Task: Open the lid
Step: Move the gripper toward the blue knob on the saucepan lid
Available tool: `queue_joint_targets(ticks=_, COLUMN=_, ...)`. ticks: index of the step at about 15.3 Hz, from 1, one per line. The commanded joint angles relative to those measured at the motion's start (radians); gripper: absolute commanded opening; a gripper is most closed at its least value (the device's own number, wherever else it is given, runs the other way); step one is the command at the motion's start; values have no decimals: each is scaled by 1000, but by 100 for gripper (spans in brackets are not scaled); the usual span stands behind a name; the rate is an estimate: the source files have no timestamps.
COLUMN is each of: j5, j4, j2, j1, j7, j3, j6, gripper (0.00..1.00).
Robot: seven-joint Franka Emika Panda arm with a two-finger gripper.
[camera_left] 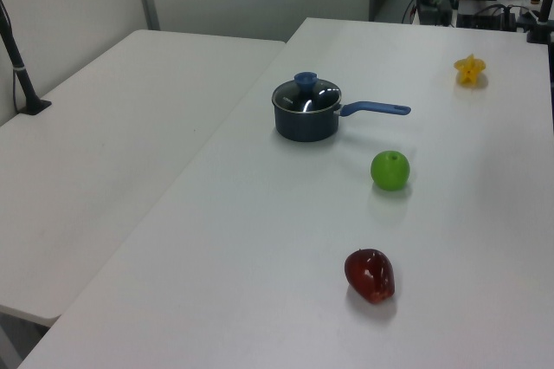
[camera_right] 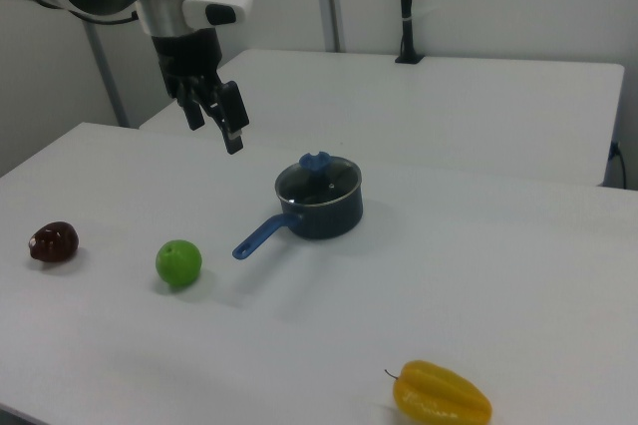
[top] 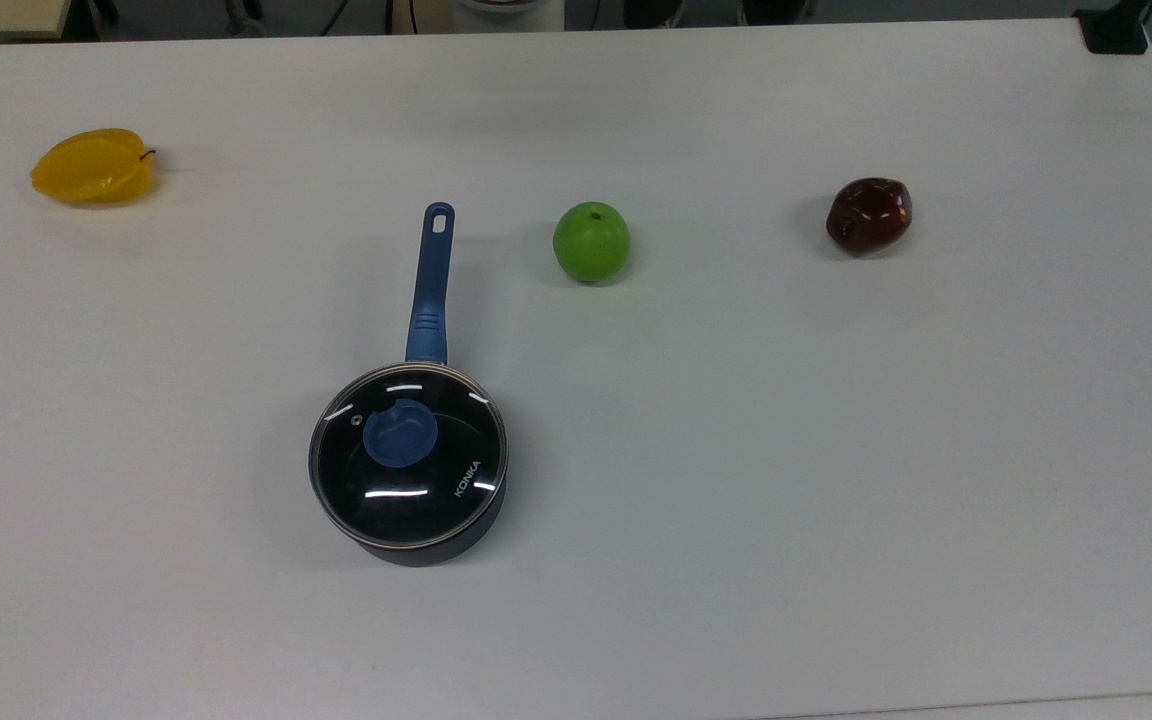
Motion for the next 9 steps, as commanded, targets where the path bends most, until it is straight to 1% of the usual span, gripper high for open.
queue_joint_targets(ticks=1, j5=27, j4=13, j2=-5, j1=-22, j7=-34, j3=-4, j6=-69, gripper=100)
queue_joint_targets(ticks=4, j5=31, j4=14, j2=-1, j1=-21, j7=-30, j3=-2, j6=-68, gripper=100)
queue_joint_targets(ticks=7, j5=75, j4=16, j2=1, j1=-25, j7=-33, j3=-4, j6=-68, gripper=100)
queue_joint_targets(ticks=9, j5=77, j4=16, j2=4, j1=-22, j7=-34, j3=-4, j6=-65, gripper=100)
